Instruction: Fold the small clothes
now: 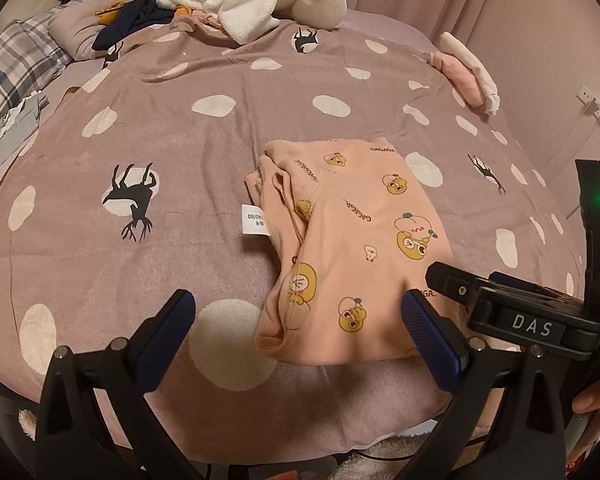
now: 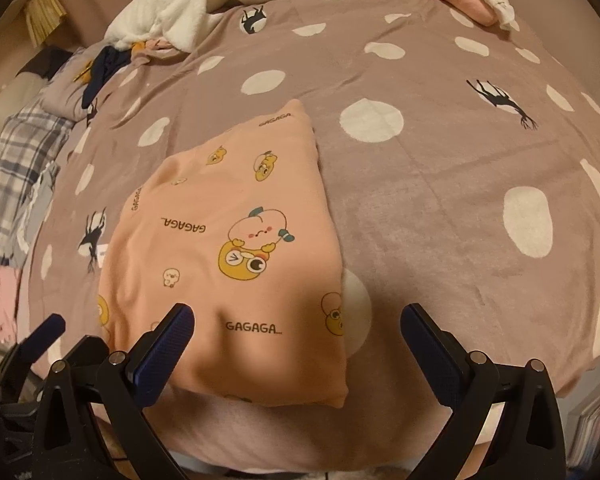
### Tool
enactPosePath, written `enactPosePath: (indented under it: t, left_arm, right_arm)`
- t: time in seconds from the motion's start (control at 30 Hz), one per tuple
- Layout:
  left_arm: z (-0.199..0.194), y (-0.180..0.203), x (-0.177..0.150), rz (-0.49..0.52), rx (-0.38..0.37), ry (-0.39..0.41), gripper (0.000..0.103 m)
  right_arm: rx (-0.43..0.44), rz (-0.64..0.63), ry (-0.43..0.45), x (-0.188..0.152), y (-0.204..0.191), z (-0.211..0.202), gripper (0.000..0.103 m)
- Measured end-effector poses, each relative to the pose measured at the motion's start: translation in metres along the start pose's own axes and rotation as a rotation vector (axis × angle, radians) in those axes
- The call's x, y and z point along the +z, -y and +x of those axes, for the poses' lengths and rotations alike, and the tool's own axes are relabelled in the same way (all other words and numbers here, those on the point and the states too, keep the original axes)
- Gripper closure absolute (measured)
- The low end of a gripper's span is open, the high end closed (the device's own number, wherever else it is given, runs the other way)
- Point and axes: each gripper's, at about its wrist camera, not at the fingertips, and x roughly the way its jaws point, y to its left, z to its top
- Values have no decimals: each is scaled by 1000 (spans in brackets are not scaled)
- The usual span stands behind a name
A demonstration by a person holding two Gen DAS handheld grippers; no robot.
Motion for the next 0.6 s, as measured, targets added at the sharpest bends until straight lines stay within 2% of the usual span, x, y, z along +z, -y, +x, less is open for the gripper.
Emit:
enactPosePath:
  t: [0.6]
  left_arm:
    - [3, 4, -4, 13, 15, -6, 0]
  right_arm:
    - [-30, -14, -10, -2, -5, 3, 1]
